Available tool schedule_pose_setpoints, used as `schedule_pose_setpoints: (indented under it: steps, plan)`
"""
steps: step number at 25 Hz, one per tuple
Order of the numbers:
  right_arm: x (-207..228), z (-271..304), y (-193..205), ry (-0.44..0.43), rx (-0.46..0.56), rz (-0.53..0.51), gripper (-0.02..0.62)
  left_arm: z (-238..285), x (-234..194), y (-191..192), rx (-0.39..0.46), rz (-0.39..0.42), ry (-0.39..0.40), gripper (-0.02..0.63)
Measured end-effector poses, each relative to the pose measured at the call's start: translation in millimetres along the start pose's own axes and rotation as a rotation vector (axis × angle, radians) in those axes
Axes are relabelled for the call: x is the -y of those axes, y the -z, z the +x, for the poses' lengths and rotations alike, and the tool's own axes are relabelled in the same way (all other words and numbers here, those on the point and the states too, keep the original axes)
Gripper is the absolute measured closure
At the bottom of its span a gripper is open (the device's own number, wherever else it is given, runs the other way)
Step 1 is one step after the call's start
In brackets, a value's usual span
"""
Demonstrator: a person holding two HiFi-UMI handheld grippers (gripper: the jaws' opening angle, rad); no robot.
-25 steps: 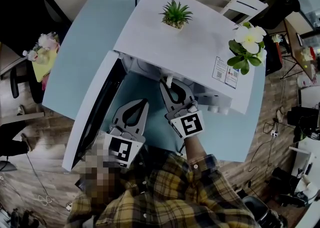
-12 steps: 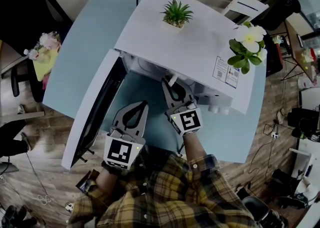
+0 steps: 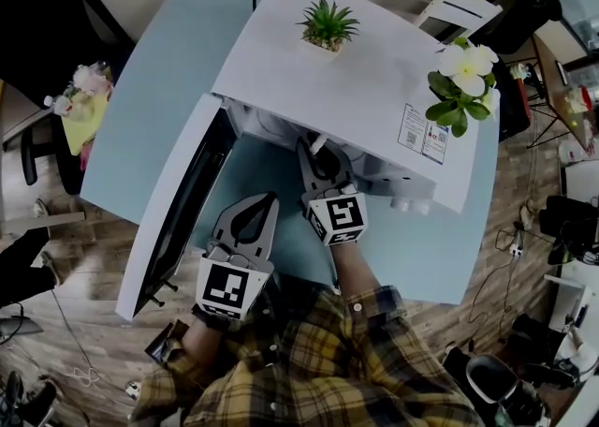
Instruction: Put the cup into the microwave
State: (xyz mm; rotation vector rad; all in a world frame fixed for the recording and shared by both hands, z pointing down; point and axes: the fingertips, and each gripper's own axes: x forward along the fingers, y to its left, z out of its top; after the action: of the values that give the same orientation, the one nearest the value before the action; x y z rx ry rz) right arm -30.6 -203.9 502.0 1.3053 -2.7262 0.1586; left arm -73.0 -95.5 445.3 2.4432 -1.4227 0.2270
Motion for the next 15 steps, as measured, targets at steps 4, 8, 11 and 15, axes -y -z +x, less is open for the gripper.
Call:
schedule_pose_setpoints:
  steps: [4, 8, 11, 15]
  plan:
    - [0, 2, 5, 0.031, -0.012, -0.008, 0.548, 0, 0, 0, -0.006, 0.002, 0.004, 0.609]
    - [-1, 0, 11, 0.045, -0.019, -0.016, 0.548, -1, -2, 1, -0.007, 0.002, 0.005, 0.609]
    - [-5, 2, 10, 0.023, 0.014, -0.028, 0.532, -2, -4, 3, -0.01, -0.001, 0.001, 0.609]
    - [-8, 2, 9, 0.022, 0.02, -0.04, 0.503, -3, -3, 4, -0.017, 0.002, 0.005, 0.609]
